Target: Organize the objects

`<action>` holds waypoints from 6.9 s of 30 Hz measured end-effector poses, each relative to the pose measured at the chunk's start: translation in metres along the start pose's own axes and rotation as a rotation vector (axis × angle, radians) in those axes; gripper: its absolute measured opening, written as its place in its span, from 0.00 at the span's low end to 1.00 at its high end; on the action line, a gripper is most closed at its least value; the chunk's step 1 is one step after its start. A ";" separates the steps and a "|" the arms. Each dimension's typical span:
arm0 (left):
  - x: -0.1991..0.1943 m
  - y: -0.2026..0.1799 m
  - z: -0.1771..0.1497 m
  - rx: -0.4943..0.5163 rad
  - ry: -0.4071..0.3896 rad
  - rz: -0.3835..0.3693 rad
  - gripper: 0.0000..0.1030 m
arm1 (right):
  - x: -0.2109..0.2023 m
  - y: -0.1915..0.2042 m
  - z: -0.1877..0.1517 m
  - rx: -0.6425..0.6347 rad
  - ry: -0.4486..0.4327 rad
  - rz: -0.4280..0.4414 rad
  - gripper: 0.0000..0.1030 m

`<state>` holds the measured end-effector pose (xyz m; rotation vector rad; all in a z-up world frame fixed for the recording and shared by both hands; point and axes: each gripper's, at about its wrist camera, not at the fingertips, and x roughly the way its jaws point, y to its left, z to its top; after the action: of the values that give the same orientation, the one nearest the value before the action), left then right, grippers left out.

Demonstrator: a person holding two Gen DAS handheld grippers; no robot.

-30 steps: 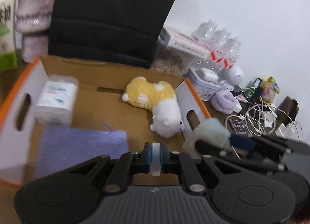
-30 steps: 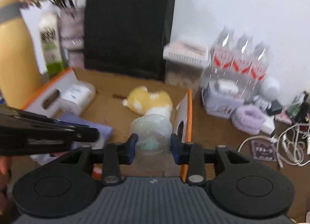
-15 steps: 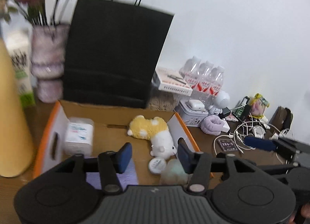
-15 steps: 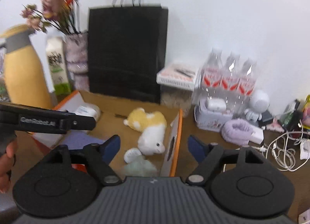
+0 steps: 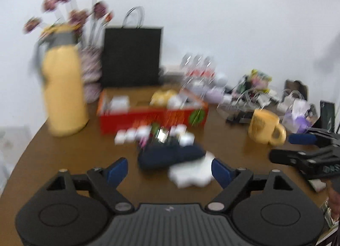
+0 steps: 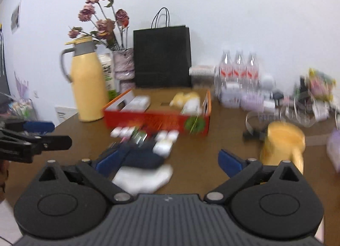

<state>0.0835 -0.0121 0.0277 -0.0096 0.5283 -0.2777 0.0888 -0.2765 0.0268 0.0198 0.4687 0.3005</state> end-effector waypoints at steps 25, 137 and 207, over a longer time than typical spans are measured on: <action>0.185 0.096 0.056 0.005 0.070 0.121 0.53 | 0.107 0.016 0.019 -0.113 0.038 -0.043 0.59; 0.054 0.033 -0.006 -0.057 0.031 0.078 0.75 | 0.038 0.026 -0.025 -0.039 0.106 0.025 0.76; 0.274 0.097 0.054 -0.059 0.132 -0.033 0.37 | 0.160 0.015 0.027 0.033 0.082 0.163 0.05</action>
<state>0.3623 0.0052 -0.0690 -0.0574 0.6675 -0.2965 0.2331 -0.2147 -0.0185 0.0784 0.5542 0.4554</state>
